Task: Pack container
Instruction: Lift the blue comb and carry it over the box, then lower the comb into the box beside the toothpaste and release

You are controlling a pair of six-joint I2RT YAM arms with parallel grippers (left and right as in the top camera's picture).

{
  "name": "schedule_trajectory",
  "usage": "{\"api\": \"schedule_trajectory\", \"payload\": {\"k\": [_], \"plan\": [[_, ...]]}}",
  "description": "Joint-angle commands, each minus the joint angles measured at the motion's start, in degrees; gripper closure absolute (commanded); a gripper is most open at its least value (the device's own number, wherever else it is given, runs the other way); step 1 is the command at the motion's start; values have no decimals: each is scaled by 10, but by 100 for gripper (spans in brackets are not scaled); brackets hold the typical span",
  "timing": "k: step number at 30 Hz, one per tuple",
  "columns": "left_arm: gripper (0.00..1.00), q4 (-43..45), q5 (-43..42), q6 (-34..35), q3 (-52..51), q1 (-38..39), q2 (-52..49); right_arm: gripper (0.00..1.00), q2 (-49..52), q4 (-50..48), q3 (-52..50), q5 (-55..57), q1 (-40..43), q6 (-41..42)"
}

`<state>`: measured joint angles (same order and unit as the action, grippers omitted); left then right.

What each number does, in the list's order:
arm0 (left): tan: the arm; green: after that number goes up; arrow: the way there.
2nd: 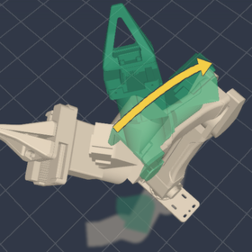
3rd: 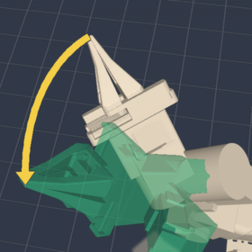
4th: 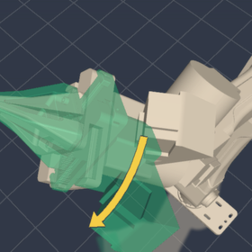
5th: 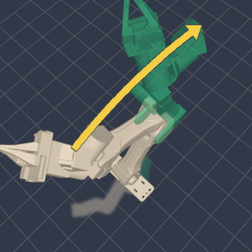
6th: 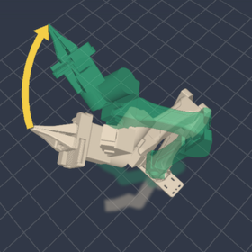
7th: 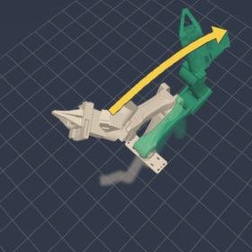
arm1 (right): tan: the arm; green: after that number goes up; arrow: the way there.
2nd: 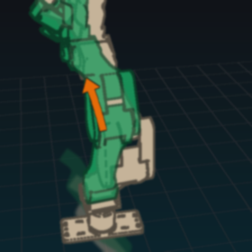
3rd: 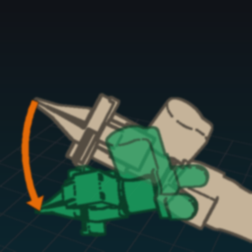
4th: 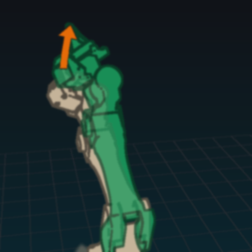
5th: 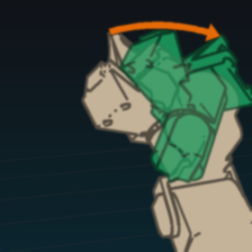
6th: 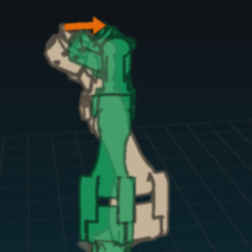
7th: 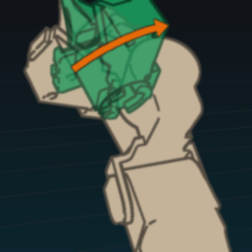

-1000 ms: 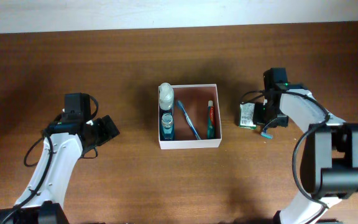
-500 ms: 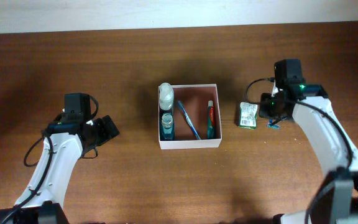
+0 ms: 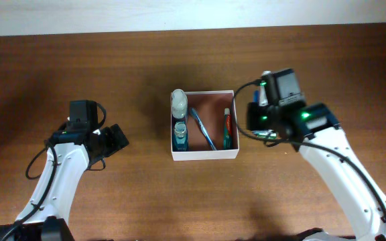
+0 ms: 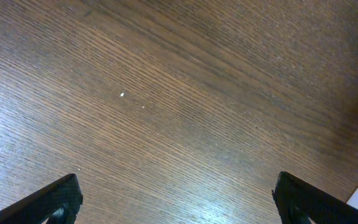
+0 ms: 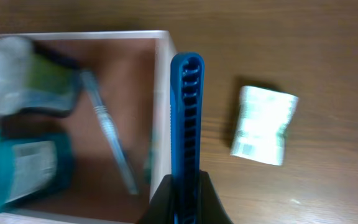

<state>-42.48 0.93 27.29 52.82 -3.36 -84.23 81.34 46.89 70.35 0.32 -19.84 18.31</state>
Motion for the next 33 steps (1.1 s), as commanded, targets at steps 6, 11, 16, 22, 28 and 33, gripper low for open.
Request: {"api": "schedule_trajectory", "payload": {"k": [6, 11, 16, 22, 28, 33], "plan": [[0, 0, 4, -1, 1, -2, -5, 96, 26, -58, 9, -7, -77, 65], [0, 0, 4, -1, 1, -2, -5, 96, 73, -89, 9, -7, -98, 65], [0, 0, 4, -1, 1, -2, -5, 96, 123, -114, 9, -7, -106, 64], [0, 0, 4, -1, 1, -2, -5, 96, 178, -129, 9, -7, -106, 64], [0, 0, 4, -1, 1, -2, -5, 96, 223, -142, 9, -7, -106, 64], [0, 0, 4, -1, 1, -2, -5, 96, 244, -152, 9, -7, -106, 64]]}}
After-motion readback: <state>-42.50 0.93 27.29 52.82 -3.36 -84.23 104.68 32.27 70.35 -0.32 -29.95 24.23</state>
